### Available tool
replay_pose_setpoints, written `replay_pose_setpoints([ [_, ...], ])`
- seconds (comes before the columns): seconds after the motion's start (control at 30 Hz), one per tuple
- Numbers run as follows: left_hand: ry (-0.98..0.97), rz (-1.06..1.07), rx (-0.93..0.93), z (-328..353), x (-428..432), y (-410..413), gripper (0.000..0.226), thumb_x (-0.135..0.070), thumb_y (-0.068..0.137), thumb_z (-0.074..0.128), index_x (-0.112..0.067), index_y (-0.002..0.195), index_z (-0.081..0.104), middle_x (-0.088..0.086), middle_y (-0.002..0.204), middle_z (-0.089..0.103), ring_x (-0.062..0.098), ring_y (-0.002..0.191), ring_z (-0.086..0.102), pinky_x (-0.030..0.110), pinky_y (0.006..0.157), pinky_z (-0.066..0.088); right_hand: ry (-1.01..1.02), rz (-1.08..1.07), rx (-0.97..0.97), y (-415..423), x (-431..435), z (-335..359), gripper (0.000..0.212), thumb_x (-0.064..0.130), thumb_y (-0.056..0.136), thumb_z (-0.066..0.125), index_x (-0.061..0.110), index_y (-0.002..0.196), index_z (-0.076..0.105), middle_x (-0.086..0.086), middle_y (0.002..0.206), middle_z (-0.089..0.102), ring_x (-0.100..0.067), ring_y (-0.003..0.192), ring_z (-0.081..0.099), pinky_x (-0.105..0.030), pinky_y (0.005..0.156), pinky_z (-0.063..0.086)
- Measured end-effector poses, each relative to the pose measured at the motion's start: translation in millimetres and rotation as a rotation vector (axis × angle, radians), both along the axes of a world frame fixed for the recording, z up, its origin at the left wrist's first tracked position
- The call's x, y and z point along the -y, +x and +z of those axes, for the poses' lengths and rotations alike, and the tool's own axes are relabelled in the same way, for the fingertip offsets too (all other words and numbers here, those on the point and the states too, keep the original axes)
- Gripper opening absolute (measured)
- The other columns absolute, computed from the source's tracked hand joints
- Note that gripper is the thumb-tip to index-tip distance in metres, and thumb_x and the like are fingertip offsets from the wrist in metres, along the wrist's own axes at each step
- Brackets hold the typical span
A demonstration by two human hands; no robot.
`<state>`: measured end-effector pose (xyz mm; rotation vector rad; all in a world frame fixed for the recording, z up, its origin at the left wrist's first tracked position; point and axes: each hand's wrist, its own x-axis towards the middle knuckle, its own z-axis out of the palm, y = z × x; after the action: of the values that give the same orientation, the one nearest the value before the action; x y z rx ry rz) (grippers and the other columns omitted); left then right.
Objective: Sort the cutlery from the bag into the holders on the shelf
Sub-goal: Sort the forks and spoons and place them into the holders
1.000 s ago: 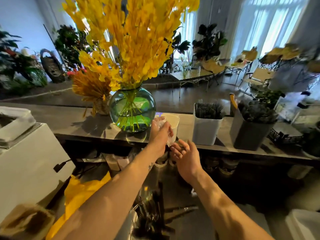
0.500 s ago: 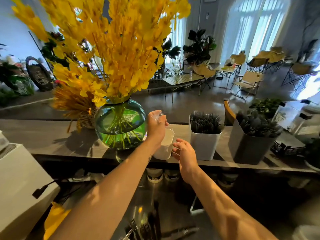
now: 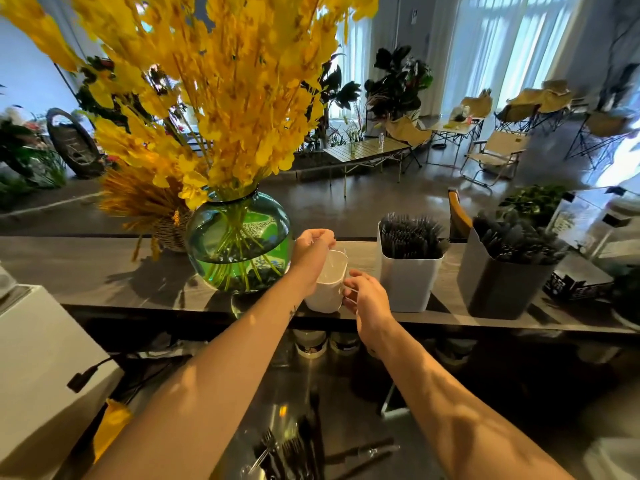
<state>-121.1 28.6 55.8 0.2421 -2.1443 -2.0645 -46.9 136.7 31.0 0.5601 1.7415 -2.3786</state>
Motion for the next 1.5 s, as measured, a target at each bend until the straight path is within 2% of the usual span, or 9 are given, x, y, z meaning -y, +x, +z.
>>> replay_pose_setpoints([
  [0.17,-0.130,-0.034,0.023,4.1,2.7,3.9,0.026,-0.025,0.101,0.042,-0.017,0.097,0.067,0.001,0.097,0.069,0.025,0.103,0.063,0.040,0.094,0.049,0.010,-0.002,-0.001,6.7,0.6,0.6,0.024,0.021,0.109,0.039,0.016,0.123,0.059,-0.009,0.104,0.063,-0.022,0.098,0.057,-0.034,0.092,0.051],
  [0.3,-0.461,-0.137,-0.026,1.7,3.4,5.8,0.030,-0.013,0.104,0.038,-0.008,0.115,0.065,0.004,0.113,0.062,0.018,0.104,0.056,0.028,0.087,0.041,-0.005,0.012,-0.014,14.4,0.9,-0.6,0.025,0.024,0.109,0.040,0.016,0.119,0.062,-0.007,0.097,0.062,-0.019,0.092,0.056,-0.028,0.080,0.049],
  [0.53,-0.842,-0.251,-0.144,-16.4,11.9,10.6,0.034,-0.016,0.102,0.047,-0.009,0.134,0.052,0.005,0.135,0.049,0.023,0.119,0.052,0.033,0.096,0.043,-0.016,0.018,0.012,12.1,3.4,-4.6,0.026,0.026,0.107,0.042,0.017,0.094,0.062,-0.002,0.081,0.061,-0.018,0.086,0.056,-0.033,0.084,0.048],
  [0.63,-0.972,-0.259,-0.146,-18.1,11.5,15.1,0.035,-0.025,0.103,0.046,-0.015,0.136,0.050,0.002,0.140,0.050,0.025,0.122,0.053,0.036,0.096,0.042,-0.084,-0.017,0.008,12.8,3.0,-4.1,0.028,0.029,0.108,0.041,0.017,0.099,0.065,-0.006,0.097,0.068,-0.021,0.098,0.060,-0.036,0.096,0.047],
  [0.77,-1.181,-0.257,-0.134,-24.2,14.3,16.1,0.049,-0.039,0.107,0.031,-0.021,0.153,0.035,-0.005,0.163,0.028,0.017,0.153,0.019,0.047,0.125,0.003,-0.118,-0.033,0.015,11.6,2.8,-0.1,0.031,0.032,0.109,0.038,0.018,0.098,0.064,-0.006,0.099,0.068,-0.021,0.101,0.060,-0.036,0.097,0.045],
  [1.0,-1.307,-0.276,-0.083,-25.1,18.4,16.3,0.067,-0.056,0.106,0.018,-0.016,0.160,0.021,0.001,0.169,0.015,0.019,0.155,0.010,0.047,0.125,0.003,-0.113,-0.057,0.048,8.4,7.0,-4.7,0.032,0.035,0.109,0.039,0.019,0.096,0.064,-0.006,0.103,0.068,-0.020,0.101,0.060,-0.035,0.094,0.047],
  [1.1,-1.232,-0.285,-0.096,-23.4,20.2,18.4,0.067,-0.057,0.106,0.022,-0.018,0.160,0.019,0.002,0.169,0.010,0.022,0.156,0.007,0.045,0.126,0.005,-0.109,-0.054,0.030,9.7,6.1,-5.9,0.033,0.035,0.109,0.038,0.018,0.097,0.064,-0.007,0.102,0.068,-0.021,0.102,0.061,-0.037,0.101,0.047],
  [1.33,-1.152,-0.213,-0.245,-25.6,31.6,42.9,0.058,-0.042,0.106,0.035,-0.017,0.158,0.024,0.004,0.168,0.012,0.022,0.155,0.006,0.042,0.127,0.009,-0.180,-0.051,-0.065,25.6,1.5,-12.8,0.036,0.035,0.110,0.036,0.012,0.111,0.063,-0.007,0.092,0.066,-0.020,0.091,0.060,-0.035,0.093,0.049],
  [1.5,-1.356,-0.274,-0.446,-48.4,36.0,101.2,0.061,-0.045,0.106,0.027,-0.013,0.158,0.024,0.007,0.169,0.011,0.024,0.156,0.002,0.044,0.127,0.008,-0.224,-0.074,-0.045,55.1,0.5,-22.2,0.037,0.038,0.109,0.037,0.012,0.108,0.064,-0.012,0.102,0.068,-0.025,0.097,0.063,-0.036,0.092,0.051],
])
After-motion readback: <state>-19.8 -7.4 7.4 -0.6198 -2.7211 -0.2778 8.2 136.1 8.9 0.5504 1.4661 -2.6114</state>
